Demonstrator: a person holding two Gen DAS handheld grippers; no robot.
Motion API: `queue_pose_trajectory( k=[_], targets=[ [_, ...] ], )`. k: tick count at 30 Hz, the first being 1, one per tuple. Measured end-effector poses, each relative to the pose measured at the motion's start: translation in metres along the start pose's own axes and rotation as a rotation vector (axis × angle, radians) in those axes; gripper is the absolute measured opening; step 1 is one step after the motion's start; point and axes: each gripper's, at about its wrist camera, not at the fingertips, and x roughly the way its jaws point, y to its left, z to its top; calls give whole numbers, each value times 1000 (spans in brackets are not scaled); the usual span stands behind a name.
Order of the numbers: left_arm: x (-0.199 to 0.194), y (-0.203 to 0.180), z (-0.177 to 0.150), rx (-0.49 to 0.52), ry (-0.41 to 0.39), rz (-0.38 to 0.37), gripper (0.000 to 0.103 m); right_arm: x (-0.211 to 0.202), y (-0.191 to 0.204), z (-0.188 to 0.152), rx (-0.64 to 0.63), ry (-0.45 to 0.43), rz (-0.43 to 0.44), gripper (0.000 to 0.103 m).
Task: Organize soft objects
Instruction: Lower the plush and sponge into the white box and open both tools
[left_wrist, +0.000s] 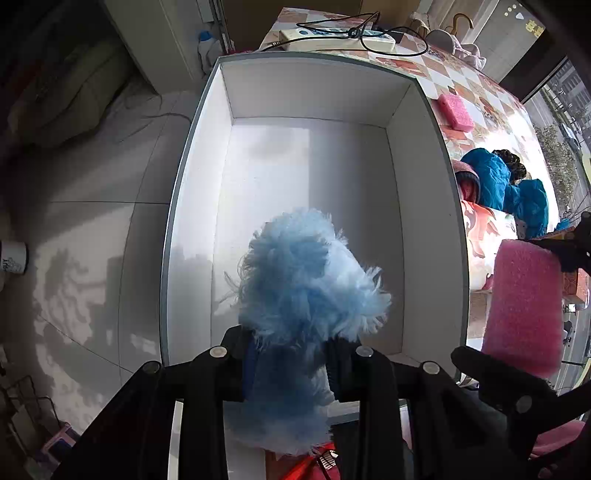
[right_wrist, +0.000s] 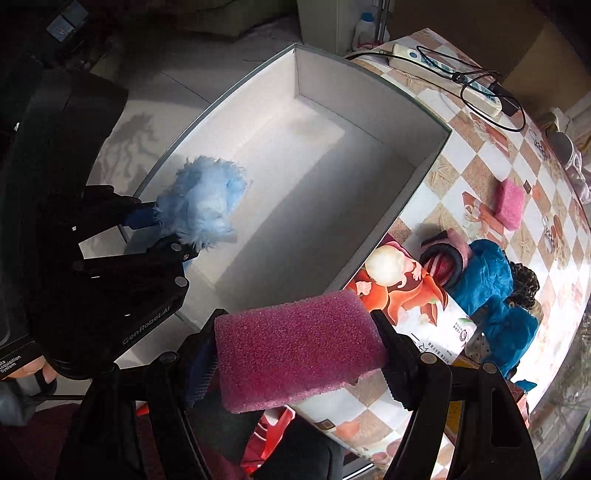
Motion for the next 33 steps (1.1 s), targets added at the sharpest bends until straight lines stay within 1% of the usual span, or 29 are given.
queue_pose_trajectory(
  k=[3, 6, 13, 18, 23, 27, 31, 33],
  targets=[
    [7, 4, -1, 4, 14, 2, 34, 7, 0, 1, -17, 12, 2, 78],
    [13, 6, -3, 16, 30, 0, 34, 13, 4, 4, -47, 19, -18, 78],
    [26, 2, -10, 69, 53, 32, 35, 24, 19, 9, -187, 23, -91, 78],
    [33, 8, -18, 87, 69, 37, 36, 32, 31, 8, -259, 42, -96, 78],
    [38, 15, -23, 97, 97, 40, 36, 38, 46, 4, -306, 58, -69, 78],
    [33, 16, -23, 87, 83, 27, 36, 39, 56, 5, -345, 48, -83, 78],
    [28, 13, -21, 92, 66, 21, 36, 36, 57, 10, -356, 37, -96, 78],
    [26, 13, -22, 94, 57, 18, 40, 35, 57, 12, -364, 31, -103, 78]
  ],
)
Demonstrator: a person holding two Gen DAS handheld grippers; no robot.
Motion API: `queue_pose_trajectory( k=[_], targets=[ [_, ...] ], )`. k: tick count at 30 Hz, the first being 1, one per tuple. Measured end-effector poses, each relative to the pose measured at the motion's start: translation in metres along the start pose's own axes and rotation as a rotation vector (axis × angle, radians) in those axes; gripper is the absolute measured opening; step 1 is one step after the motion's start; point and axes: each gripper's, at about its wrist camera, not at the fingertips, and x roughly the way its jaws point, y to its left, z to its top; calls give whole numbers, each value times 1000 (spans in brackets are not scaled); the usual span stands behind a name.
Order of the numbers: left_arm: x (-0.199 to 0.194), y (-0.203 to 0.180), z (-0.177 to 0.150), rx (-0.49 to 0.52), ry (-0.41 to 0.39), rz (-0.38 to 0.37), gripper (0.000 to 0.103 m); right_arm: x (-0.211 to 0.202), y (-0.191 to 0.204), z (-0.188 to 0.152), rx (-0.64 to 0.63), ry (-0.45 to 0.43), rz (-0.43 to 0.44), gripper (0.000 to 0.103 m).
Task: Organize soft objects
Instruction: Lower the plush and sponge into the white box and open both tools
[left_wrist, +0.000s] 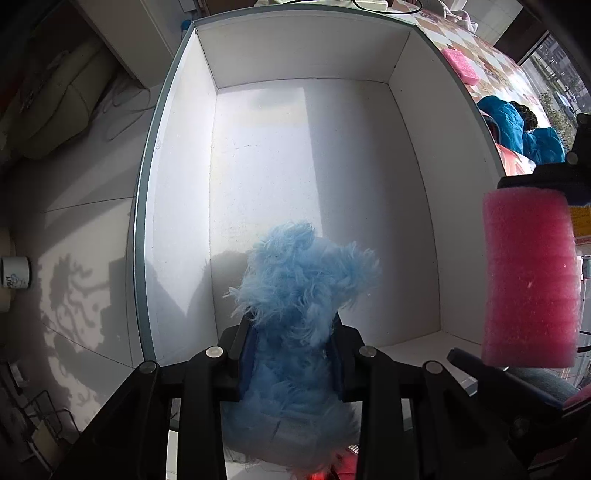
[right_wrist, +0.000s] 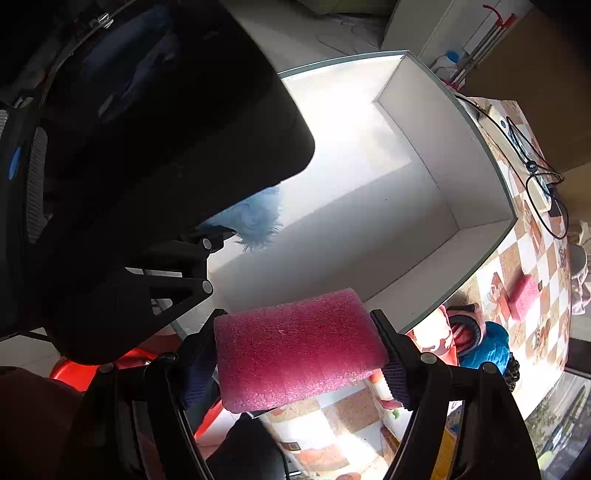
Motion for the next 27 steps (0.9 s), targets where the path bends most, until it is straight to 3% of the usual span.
queue_pose_trajectory(
  k=[4, 6, 7, 8, 10, 16, 17, 21, 27],
  targets=[
    [-4, 0, 0, 8, -21, 28, 50, -3, 0, 1, -25, -16, -3, 78],
    [-6, 1, 0, 7, -27, 61, 66, -2, 0, 0, -38, -17, -5, 79],
    [-7, 3, 0, 1, -34, 70, 70, -2, 1, -1, -46, -17, -16, 85],
    [-8, 6, 1, -10, -39, 66, 76, -2, 1, -3, -54, -20, -32, 89],
    [-11, 10, 1, -32, -38, 21, 79, -1, -2, -5, -65, -32, -47, 102],
    [-25, 11, 3, -57, -72, -28, 93, -9, -11, -11, -18, -54, -42, 102],
    [-29, 10, 2, -62, -90, -17, 102, -9, -14, -11, -3, -51, -45, 102],
    [-38, 16, 6, -92, -110, -55, 103, -14, -25, -11, 42, -54, -37, 102],
    [-41, 18, 7, -85, -116, -44, 103, -22, -25, -12, 57, -70, -42, 102]
  ],
)
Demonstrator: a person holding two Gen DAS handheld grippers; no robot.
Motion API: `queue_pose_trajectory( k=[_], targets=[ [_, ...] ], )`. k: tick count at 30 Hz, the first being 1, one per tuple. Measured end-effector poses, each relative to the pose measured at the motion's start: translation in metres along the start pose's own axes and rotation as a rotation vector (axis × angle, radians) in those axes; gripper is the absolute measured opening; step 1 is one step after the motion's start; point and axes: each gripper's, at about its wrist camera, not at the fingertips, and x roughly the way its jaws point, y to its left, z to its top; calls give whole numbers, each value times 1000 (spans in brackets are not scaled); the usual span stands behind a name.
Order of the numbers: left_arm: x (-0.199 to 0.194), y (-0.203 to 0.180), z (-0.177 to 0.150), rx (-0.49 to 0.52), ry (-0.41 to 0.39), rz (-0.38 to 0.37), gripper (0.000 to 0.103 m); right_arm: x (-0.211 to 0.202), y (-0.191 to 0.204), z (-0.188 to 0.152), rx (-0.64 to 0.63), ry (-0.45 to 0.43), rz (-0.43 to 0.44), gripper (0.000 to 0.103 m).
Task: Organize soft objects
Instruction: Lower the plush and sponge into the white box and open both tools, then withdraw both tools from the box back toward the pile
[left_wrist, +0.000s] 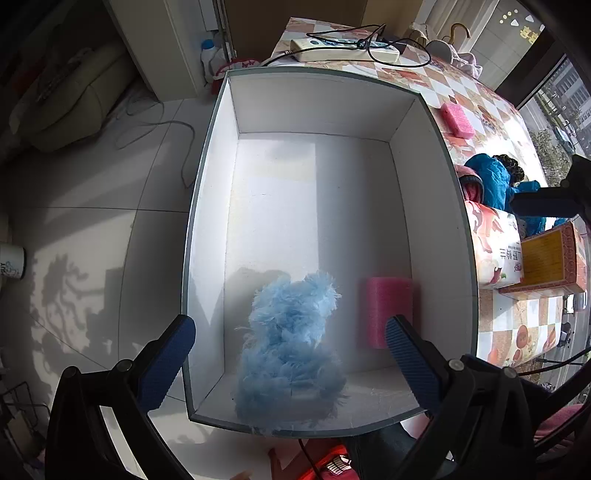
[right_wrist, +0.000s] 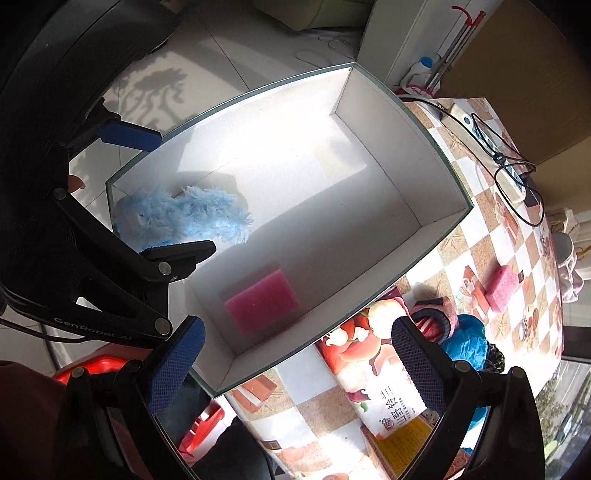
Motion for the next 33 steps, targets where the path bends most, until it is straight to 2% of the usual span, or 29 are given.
queue_pose_trajectory(
  k=[8, 14, 19, 28, 33],
  targets=[
    [-4, -11, 5, 16, 3, 14, 103, -3, -6, -4, 14, -13, -9, 102],
    [-8, -29, 14, 61, -4, 23, 103, -8, -30, -9, 103, -8, -10, 102],
    [-10, -46, 24, 99, -5, 22, 103, -14, -58, -19, 206, -15, 14, 102],
    [-15, -82, 51, 144, 18, -7, 103, -28, -104, -41, 330, -14, 3, 102],
    [-20, -106, 65, 176, 9, -8, 103, -47, -159, -67, 486, -27, 42, 102]
  ],
)
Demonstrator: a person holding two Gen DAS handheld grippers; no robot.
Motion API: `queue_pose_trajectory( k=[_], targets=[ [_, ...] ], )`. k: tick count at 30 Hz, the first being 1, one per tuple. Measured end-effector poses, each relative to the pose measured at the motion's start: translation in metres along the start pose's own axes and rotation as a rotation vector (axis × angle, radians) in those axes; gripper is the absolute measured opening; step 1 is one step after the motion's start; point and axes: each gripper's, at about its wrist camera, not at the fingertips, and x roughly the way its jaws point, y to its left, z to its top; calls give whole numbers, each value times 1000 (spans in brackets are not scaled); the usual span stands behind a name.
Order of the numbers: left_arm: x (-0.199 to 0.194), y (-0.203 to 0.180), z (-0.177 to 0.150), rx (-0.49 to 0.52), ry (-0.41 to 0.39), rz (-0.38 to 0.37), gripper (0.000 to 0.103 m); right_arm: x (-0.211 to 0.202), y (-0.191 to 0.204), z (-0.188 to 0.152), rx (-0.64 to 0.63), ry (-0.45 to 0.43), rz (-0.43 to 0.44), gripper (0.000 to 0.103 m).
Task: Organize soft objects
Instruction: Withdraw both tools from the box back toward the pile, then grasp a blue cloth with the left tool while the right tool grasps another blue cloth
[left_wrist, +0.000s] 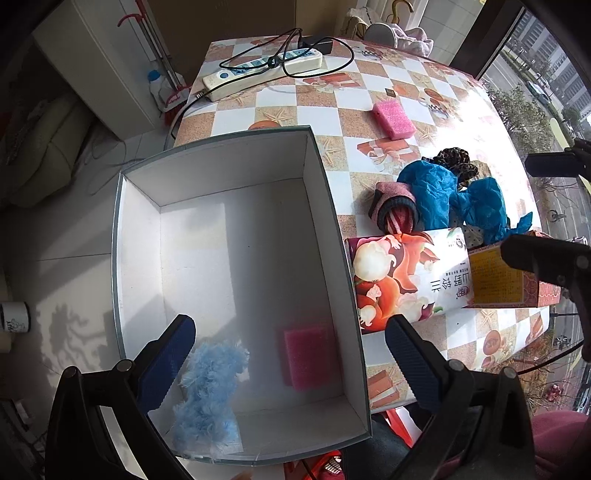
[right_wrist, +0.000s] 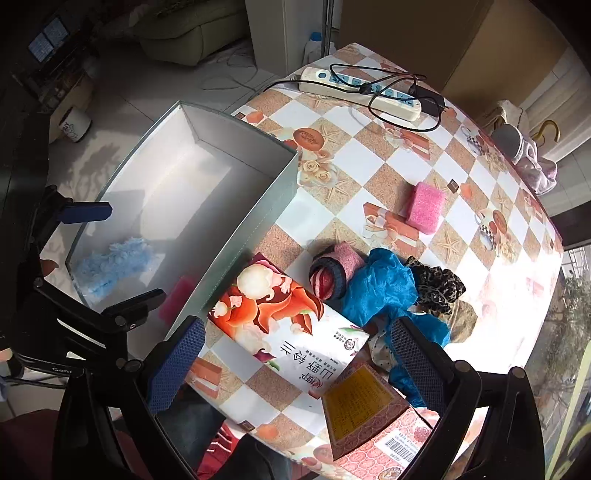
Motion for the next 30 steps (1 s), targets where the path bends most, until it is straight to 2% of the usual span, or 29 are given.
queue_pose_trajectory(
  k=[5, 10, 15, 21, 25, 28, 30],
  targets=[
    [-1, -30, 21, 66, -7, 2, 103, -5, -91, -4, 268, 27, 74, 102],
    [2, -68, 43, 144, -4, 13, 103, 29, -163, -21, 452, 138, 103, 102],
    [18, -101, 69, 219, 26, 30, 103, 82, -191, -35, 471, 282, 139, 102],
    [64, -143, 106, 361, 108, 61, 103, 131, -183, -33, 355, 430, 215, 102],
    [101, -168, 123, 453, 183, 60, 103, 139, -192, -37, 318, 440, 140, 102],
    [129, -183, 129, 492, 253, 65, 103, 134, -220, -49, 392, 406, 88, 102],
    [140, -189, 132, 505, 273, 82, 103, 131, -245, -62, 464, 389, 61, 102]
  ],
)
